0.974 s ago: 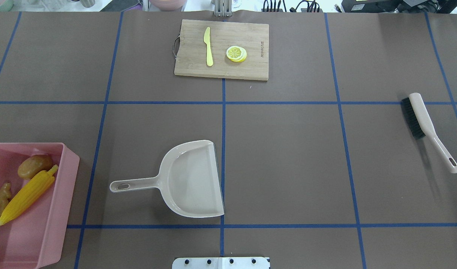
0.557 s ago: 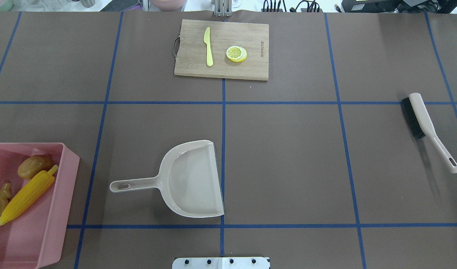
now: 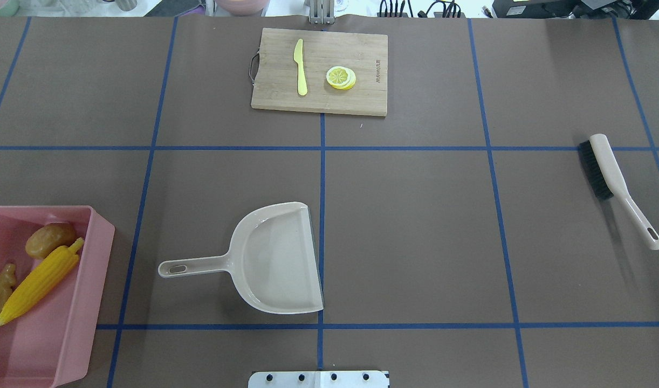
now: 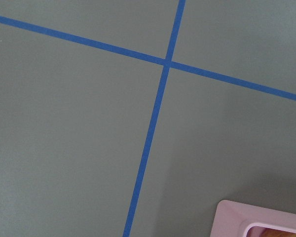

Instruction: Sweep and dump trash into bin

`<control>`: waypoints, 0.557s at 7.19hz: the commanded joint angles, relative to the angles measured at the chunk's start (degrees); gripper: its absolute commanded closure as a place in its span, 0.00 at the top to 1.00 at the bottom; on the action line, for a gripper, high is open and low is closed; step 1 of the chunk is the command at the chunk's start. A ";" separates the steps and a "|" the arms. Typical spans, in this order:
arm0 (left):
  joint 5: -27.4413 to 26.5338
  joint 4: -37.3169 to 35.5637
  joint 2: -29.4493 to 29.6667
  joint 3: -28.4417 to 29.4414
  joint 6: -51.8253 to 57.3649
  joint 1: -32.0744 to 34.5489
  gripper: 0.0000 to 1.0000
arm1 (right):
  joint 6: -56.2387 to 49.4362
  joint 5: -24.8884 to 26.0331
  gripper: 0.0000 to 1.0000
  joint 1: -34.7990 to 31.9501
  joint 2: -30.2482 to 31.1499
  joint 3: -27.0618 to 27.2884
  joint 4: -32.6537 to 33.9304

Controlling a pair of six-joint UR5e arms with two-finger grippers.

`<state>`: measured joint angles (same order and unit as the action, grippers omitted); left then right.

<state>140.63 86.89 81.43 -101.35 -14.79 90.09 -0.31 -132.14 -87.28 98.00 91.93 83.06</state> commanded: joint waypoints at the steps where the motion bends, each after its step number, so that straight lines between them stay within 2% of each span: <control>1: -0.01 -0.05 -0.13 0.10 1.07 0.08 0.98 | 0.05 -0.05 1.00 0.00 0.00 0.00 0.00; 4: -1.59 -0.14 -0.22 0.27 4.33 0.17 0.98 | -0.04 -0.05 1.00 0.00 0.00 0.00 0.00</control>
<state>139.52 86.76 81.23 -101.05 -10.88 90.25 -0.28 -132.18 -87.28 98.00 91.93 83.06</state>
